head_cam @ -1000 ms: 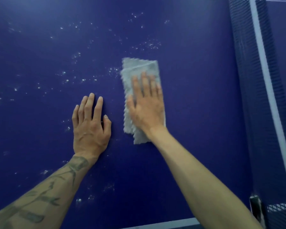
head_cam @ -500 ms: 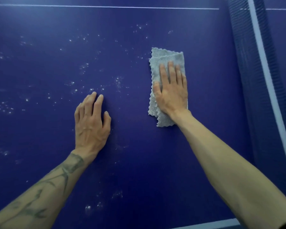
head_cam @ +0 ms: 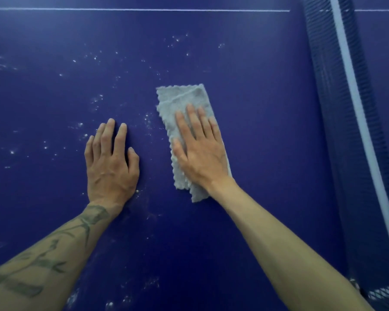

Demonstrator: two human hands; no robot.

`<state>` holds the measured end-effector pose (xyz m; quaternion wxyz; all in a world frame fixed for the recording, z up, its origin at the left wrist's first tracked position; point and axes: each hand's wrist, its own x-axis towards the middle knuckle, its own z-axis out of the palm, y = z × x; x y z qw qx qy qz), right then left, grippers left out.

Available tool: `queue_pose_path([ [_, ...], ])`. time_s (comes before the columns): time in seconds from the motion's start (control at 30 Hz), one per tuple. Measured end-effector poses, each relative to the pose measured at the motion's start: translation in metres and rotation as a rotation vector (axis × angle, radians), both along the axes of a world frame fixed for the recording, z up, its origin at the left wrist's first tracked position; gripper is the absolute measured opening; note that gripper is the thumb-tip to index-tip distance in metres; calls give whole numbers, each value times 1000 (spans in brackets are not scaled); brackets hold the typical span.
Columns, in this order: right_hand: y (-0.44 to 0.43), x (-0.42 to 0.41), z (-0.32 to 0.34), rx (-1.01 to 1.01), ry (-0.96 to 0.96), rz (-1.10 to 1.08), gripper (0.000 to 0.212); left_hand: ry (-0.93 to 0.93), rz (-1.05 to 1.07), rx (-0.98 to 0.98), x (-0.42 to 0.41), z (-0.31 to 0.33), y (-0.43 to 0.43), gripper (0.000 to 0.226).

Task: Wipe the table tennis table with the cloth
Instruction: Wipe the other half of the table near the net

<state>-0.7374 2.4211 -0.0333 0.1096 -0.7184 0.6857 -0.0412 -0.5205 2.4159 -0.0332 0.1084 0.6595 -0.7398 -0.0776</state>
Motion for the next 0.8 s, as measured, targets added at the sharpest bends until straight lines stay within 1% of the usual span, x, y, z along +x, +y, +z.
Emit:
queue_pose_path([
  [0.07, 7, -23, 1, 20, 13, -2, 66, 2, 4, 9, -1, 1, -1, 57],
  [0.1, 6, -39, 1, 36, 23, -54, 66, -1, 8, 13, -2, 1, -1, 57],
  [0.2, -20, -75, 4, 65, 42, -299, 66, -5, 8, 10, -1, 1, -1, 57],
  [0.23, -33, -75, 6, 60, 40, -355, 66, -6, 4, 10, 0, 1, -1, 57],
  [0.3, -60, -56, 5, 38, 33, -386, 67, -11, 0, 8, 1, 0, -1, 56],
  [0.37, -74, -20, 4, 30, 13, -302, 68, -19, 6, 5, 0, -1, -1, 57],
  [0.43, -62, 16, 4, 13, -1, -120, 67, -20, 5, 0, 0, 0, -1, 57],
  [0.5, -39, 23, 3, -8, -4, 49, 66, -19, 2, -5, -1, 0, -2, 57],
  [0.53, -31, 14, 2, -8, -4, 82, 66, -18, 4, -2, -1, 1, -2, 57],
  [0.57, -28, -2, 2, 4, -3, 65, 66, -18, 6, 4, -1, 1, -2, 57],
  [0.6, -29, -21, 2, 25, 6, -1, 66, -16, 6, 11, -1, 2, -2, 57],
  [0.7, -53, -60, 5, 62, 44, -273, 66, -15, 4, 24, 0, 4, -1, 57],
  [0.77, -78, -57, 8, 38, 50, -371, 67, -11, 8, 17, -1, 4, -1, 56],
  [0.8, -89, -46, 7, 28, 47, -382, 68, -5, 11, 8, -2, 3, -2, 55],
])
